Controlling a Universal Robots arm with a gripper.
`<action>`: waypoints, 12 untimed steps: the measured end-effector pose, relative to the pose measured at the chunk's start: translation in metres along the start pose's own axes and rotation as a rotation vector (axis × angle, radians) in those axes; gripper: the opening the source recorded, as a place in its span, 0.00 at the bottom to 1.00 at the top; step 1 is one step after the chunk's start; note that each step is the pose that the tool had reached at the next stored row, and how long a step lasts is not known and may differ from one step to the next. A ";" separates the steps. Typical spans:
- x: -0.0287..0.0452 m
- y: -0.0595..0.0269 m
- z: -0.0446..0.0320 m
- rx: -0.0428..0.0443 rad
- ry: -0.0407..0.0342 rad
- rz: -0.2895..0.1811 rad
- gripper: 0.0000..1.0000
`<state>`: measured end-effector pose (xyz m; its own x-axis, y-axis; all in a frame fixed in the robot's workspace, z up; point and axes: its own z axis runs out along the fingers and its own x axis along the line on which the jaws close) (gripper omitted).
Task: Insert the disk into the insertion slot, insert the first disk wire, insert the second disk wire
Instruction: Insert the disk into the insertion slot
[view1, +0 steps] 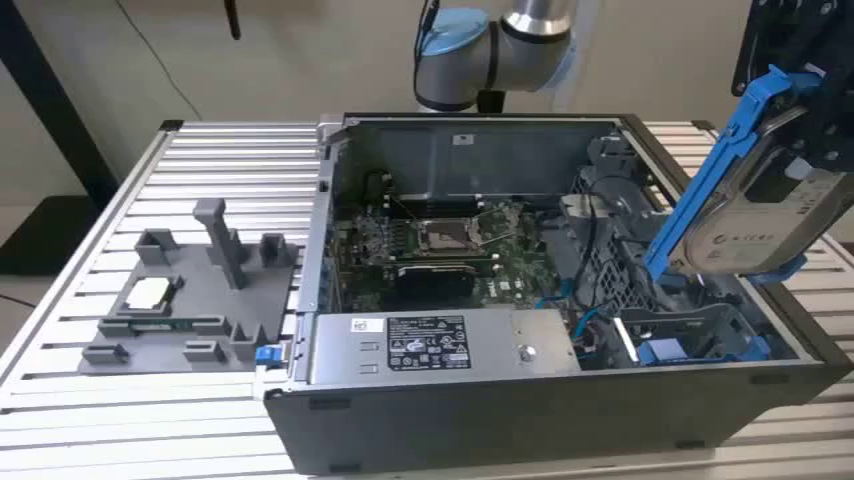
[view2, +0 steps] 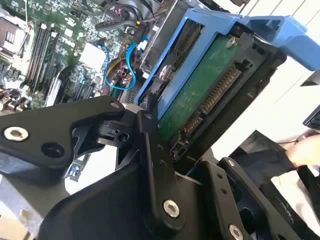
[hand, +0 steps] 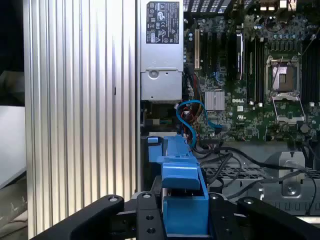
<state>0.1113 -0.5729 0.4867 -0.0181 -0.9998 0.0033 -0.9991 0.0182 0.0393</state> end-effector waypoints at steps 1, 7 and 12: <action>0.0000 0.0000 0.0000 0.0000 0.0000 0.000 0.33; 0.0000 0.0000 0.0000 0.0000 0.0000 0.000 0.33; 0.0000 0.0000 0.0000 0.0000 0.0001 0.000 0.33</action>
<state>0.1113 -0.5729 0.4867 -0.0181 -0.9998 0.0034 -0.9991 0.0182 0.0393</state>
